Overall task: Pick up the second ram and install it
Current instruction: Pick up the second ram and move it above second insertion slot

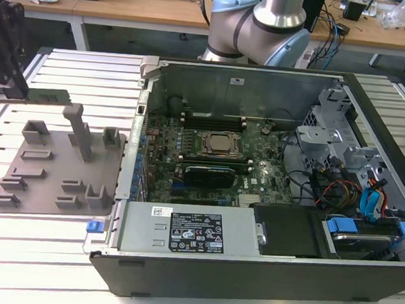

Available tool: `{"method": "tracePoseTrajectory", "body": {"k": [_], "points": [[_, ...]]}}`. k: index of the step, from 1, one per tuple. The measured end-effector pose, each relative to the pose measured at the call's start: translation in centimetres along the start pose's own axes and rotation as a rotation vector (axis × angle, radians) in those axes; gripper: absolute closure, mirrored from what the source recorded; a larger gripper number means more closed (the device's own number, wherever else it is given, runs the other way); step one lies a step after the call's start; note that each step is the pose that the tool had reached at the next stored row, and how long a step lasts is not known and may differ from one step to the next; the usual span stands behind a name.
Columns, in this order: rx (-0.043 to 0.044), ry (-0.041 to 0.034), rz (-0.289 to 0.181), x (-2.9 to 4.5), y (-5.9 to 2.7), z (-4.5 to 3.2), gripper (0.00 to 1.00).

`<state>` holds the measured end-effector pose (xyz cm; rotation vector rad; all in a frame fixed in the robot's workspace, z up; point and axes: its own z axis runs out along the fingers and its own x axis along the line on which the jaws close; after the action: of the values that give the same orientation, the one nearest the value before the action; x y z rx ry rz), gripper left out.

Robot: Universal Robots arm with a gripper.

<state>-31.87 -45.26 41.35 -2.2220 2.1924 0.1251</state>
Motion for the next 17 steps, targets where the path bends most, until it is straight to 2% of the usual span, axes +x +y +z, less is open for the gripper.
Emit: {"method": "tracePoseTrajectory", "body": {"k": [8,17], "points": [[0.0000,0.0000,0.000,0.03,-2.41,-0.11,0.87],[-0.0001,0.0001,0.000,0.07,-5.69,-0.25,0.87]]}}
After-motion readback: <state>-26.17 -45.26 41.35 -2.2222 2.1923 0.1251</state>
